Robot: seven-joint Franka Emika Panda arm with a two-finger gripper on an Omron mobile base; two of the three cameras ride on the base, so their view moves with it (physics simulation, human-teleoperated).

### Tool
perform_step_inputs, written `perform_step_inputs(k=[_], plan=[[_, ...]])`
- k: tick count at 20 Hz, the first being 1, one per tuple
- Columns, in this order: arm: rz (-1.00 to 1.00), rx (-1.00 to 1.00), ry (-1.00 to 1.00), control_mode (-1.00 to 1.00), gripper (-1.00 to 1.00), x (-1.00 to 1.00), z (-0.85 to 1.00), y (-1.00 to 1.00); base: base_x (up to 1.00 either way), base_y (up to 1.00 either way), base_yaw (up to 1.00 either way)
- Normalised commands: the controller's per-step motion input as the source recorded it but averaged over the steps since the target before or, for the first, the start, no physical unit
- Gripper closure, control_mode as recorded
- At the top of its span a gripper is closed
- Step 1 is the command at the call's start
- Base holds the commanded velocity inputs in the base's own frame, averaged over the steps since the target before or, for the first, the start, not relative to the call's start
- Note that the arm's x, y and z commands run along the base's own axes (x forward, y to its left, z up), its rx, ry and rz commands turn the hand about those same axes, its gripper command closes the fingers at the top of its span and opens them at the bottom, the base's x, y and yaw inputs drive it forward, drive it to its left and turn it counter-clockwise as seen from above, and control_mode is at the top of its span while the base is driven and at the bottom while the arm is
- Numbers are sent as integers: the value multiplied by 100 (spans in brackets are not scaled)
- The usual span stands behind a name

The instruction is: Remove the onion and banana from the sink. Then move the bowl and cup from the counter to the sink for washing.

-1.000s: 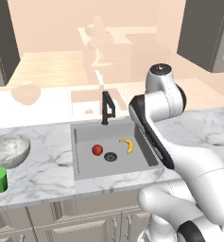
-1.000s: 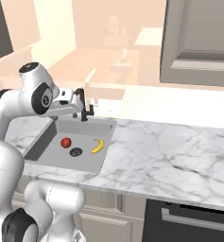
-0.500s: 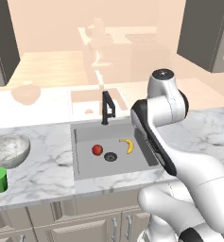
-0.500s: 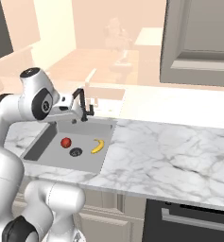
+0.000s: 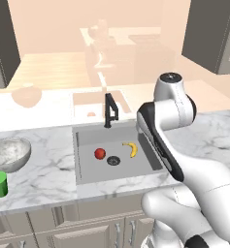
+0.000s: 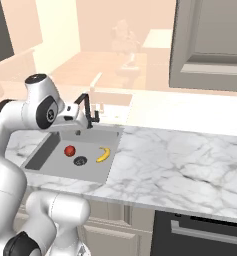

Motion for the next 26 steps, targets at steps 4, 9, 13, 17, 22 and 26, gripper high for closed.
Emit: perform_step_inputs(k=[4,9,13,17,22,26], plan=[[0,1,1,-100,-100,-6,-9,0,0,0,0],[0,2,4,-100,-100,-4,-17,0,0,0,0],[0,1,1,-100,-100,-2,-16,0,0,0,0],[0,6,9,-100,-100,-3,-16,1,0,0,0],[0,7,4,-100,-100,0,-16,0,0,0,0],[0,1,0,-100,-100,0,-14,0,0,0,0]])
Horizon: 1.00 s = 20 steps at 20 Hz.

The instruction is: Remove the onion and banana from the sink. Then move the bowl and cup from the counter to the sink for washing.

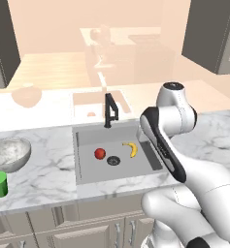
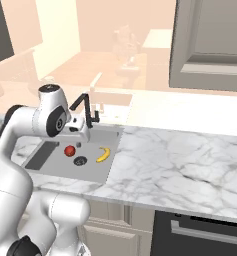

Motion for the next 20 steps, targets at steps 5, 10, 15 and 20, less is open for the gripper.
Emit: perform_step_inputs(k=[5,10,15,20], plan=[[0,0,0,-100,-100,0,-14,0,0,0,0],[0,0,-1,-100,-100,0,-17,0,0,0,0],[0,0,-2,-100,-100,1,-16,0,0,0,0],[0,0,0,-100,-100,3,-14,0,0,0,0]])
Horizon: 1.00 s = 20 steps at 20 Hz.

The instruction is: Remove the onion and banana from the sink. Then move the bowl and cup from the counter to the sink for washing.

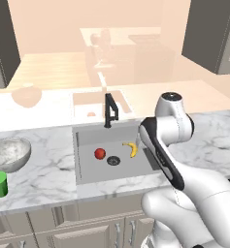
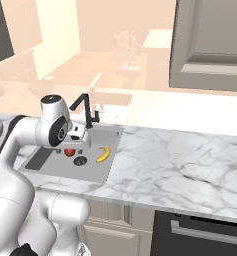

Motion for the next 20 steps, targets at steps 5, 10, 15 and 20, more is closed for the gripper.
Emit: perform_step_inputs(k=[5,10,15,20], plan=[[0,0,0,-100,-100,3,-12,0,0,0,0],[0,0,0,-100,-100,6,-11,0,0,0,0],[0,0,0,-100,-100,9,-12,0,0,0,0],[0,0,0,-100,-100,13,-10,0,0,0,0]])
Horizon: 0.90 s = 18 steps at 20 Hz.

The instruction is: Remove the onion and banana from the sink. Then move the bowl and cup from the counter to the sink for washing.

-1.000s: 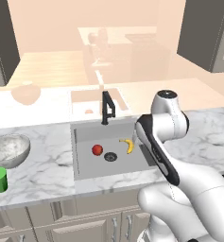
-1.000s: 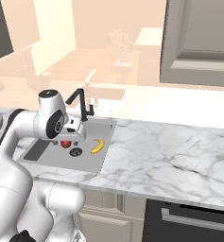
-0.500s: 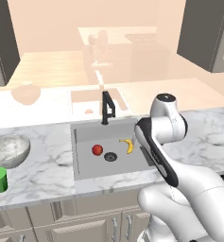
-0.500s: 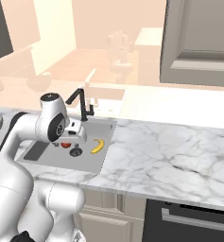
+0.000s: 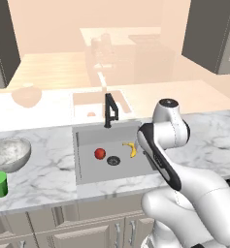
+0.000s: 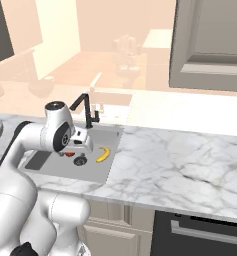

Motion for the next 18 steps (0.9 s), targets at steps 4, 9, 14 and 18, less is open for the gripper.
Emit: perform_step_inputs(k=[4,9,14,18], plan=[[0,0,0,-100,-100,14,-9,0,0,0,0],[0,0,0,-100,-100,15,-8,0,0,0,0],[0,0,0,-100,-100,14,-7,0,0,0,0],[0,0,0,-100,-100,15,-7,0,0,0,0]])
